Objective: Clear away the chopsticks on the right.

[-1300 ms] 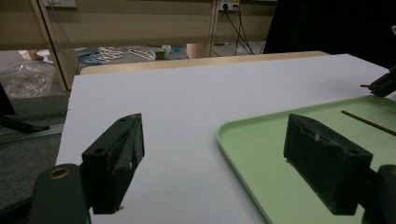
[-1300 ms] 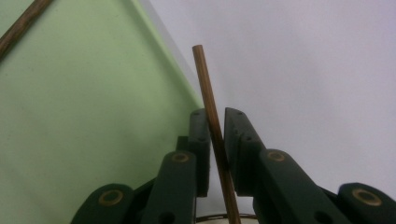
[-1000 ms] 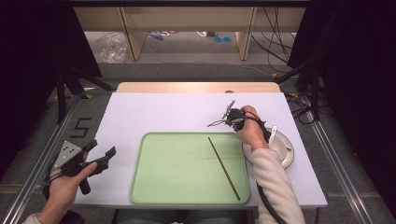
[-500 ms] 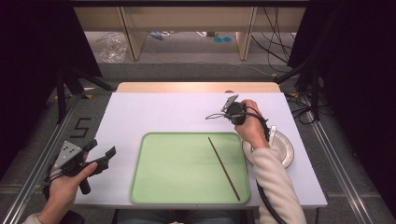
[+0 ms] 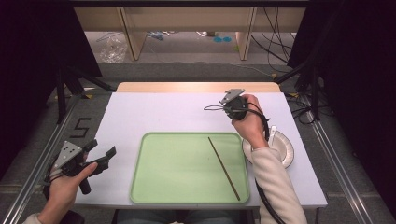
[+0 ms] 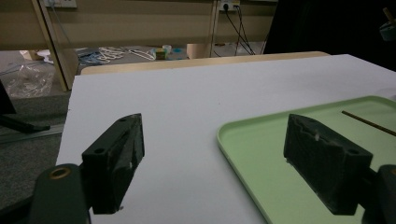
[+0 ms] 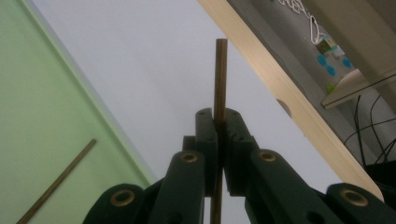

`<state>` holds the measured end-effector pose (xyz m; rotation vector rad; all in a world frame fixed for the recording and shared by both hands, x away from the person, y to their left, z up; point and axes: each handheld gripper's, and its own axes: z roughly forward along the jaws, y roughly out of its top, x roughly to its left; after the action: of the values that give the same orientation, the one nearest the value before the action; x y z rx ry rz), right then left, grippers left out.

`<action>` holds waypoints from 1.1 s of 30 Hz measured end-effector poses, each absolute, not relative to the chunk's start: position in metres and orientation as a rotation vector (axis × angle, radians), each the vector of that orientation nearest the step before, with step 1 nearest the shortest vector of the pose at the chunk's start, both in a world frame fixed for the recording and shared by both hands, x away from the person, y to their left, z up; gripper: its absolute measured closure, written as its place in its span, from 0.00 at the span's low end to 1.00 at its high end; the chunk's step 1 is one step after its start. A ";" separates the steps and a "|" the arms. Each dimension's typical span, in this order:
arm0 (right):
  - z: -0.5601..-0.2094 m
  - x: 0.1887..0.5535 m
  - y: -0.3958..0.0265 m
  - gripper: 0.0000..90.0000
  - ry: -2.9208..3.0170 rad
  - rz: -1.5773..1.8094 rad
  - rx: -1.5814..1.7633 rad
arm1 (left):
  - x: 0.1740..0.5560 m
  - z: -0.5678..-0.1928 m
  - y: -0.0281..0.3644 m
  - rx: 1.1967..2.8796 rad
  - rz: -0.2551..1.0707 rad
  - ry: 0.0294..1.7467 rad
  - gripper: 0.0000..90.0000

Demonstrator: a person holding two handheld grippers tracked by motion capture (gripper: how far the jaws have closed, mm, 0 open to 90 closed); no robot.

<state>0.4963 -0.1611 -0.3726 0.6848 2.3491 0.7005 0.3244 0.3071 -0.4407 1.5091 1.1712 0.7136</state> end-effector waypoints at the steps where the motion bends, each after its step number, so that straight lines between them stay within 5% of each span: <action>1: -0.372 0.496 -0.161 0.97 2.335 0.711 0.694 | 0.324 -0.441 0.307 1.509 0.714 1.173 0.23; 33: -0.340 0.484 -0.167 0.97 2.121 1.122 0.751 | 0.325 -0.441 0.307 1.504 0.707 1.182 0.23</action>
<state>0.4843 -0.1672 -0.3400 0.7507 2.1206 1.1215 0.3249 0.3073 -0.4407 1.5044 1.1819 0.7072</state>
